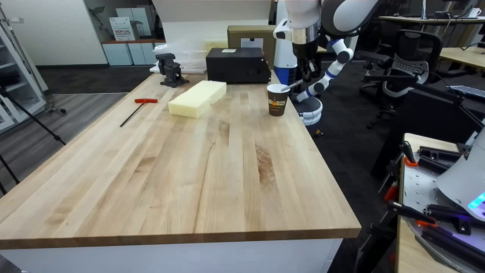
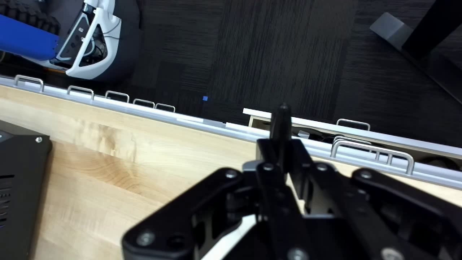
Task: Put the pen inside the brown coffee cup, remove the pen from the coffee cup
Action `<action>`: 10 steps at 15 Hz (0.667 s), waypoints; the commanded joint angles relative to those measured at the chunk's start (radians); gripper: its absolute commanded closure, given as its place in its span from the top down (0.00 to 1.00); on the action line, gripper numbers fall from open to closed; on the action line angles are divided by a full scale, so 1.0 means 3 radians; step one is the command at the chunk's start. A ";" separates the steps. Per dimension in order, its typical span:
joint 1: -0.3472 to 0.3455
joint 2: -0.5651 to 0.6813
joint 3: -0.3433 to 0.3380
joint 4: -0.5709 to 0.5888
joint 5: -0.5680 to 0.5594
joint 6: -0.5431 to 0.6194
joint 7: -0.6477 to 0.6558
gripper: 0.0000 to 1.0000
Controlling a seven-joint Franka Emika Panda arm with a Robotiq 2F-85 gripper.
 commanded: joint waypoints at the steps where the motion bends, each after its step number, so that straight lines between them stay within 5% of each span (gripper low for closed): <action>1: 0.0030 0.0098 0.0036 0.0059 -0.0081 -0.0020 0.0098 0.04; 10: 0.0039 0.0228 0.0054 0.0200 -0.0074 0.0006 0.0111 0.04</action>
